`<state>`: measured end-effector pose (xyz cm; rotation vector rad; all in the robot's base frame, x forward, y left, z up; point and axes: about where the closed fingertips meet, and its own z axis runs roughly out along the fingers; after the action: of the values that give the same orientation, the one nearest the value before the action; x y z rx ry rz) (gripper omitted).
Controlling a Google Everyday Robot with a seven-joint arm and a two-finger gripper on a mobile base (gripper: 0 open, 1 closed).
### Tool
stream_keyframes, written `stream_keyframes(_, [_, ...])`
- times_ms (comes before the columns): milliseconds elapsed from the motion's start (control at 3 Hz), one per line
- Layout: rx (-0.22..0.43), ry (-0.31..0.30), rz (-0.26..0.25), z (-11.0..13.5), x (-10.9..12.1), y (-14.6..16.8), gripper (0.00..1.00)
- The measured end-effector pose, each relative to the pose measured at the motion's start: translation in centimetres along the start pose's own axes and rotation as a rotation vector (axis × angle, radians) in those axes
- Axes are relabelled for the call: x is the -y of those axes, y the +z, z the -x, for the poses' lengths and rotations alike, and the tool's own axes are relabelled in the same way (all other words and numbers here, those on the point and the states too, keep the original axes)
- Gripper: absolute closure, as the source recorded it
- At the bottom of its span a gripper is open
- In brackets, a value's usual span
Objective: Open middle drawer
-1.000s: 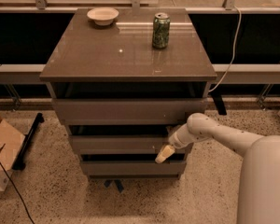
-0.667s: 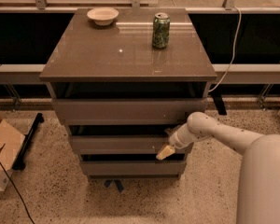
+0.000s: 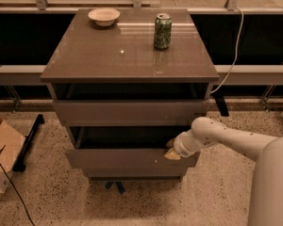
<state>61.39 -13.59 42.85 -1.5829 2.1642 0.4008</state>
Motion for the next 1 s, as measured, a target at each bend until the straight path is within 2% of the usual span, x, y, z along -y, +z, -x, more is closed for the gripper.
stream_keyframes(333, [0.0, 0.0, 0.0, 0.19, 0.01, -0.33, 0.61])
stream_keyframes(667, [0.0, 0.0, 0.0, 0.28, 0.01, -0.48, 0.3])
stream_keyframes(1000, [0.0, 0.0, 0.0, 0.28, 0.01, -0.48, 0.07])
